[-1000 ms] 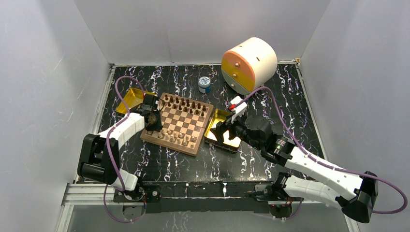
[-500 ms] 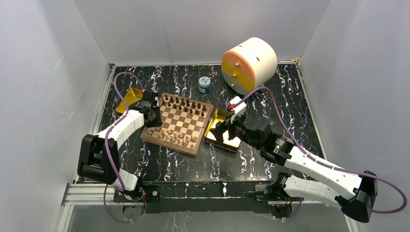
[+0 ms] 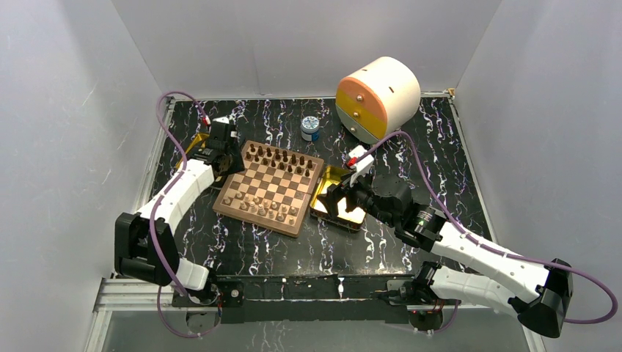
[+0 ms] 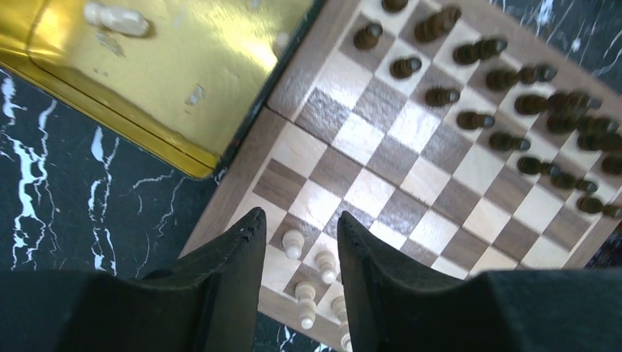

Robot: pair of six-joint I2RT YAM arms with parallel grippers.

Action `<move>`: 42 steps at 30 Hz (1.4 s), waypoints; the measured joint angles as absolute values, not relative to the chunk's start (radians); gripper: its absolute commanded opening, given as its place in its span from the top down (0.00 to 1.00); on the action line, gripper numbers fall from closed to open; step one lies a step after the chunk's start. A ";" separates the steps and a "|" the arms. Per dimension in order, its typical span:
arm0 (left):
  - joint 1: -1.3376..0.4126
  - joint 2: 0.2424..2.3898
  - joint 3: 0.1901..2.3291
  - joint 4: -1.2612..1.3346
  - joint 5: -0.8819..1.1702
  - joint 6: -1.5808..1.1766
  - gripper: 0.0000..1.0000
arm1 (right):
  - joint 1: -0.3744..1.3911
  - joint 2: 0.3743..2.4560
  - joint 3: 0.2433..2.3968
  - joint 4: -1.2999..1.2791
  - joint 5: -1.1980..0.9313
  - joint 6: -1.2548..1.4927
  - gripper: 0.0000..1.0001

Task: Set up the chess pieces on the board
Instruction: Pick up the chess piece from the storage box.

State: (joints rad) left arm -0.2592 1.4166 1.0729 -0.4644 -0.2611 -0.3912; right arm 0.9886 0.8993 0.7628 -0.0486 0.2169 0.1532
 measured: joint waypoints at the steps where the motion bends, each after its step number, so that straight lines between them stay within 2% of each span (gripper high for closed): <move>1: -0.259 1.420 1.087 -0.464 -0.280 -0.397 0.59 | 0.989 0.899 0.763 -0.049 0.213 0.153 0.01; 4: -0.250 1.452 1.144 -0.463 -0.336 -0.419 0.59 | 0.989 0.898 0.763 -0.046 0.208 0.154 0.01; 8: -0.214 1.524 1.221 -0.434 -0.397 -0.450 0.70 | 0.989 0.890 0.759 -0.041 0.204 0.155 0.01; 11: -0.162 1.565 1.243 -0.411 -0.433 -0.475 0.72 | 0.989 0.883 0.755 -0.039 0.202 0.158 0.01; 17: -0.054 1.657 1.266 -0.376 -0.494 -0.541 0.70 | 0.989 0.878 0.755 -0.033 0.202 0.157 0.01; 21: -0.017 1.739 1.277 -0.363 -0.505 -0.582 0.64 | 0.989 0.879 0.755 -0.026 0.203 0.153 0.01; 30: -0.008 1.901 1.346 -0.348 -0.542 -0.609 0.55 | 0.989 0.910 0.755 -0.022 0.203 0.154 0.01; 42: 0.008 1.935 1.357 -0.344 -0.592 -0.622 0.52 | 0.989 0.916 0.755 -0.008 0.215 0.138 0.01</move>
State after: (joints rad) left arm 0.0082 1.9347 1.3571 -0.3435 -0.5919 -0.6224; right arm 0.9886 0.9165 0.7551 -0.0082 0.2146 0.1383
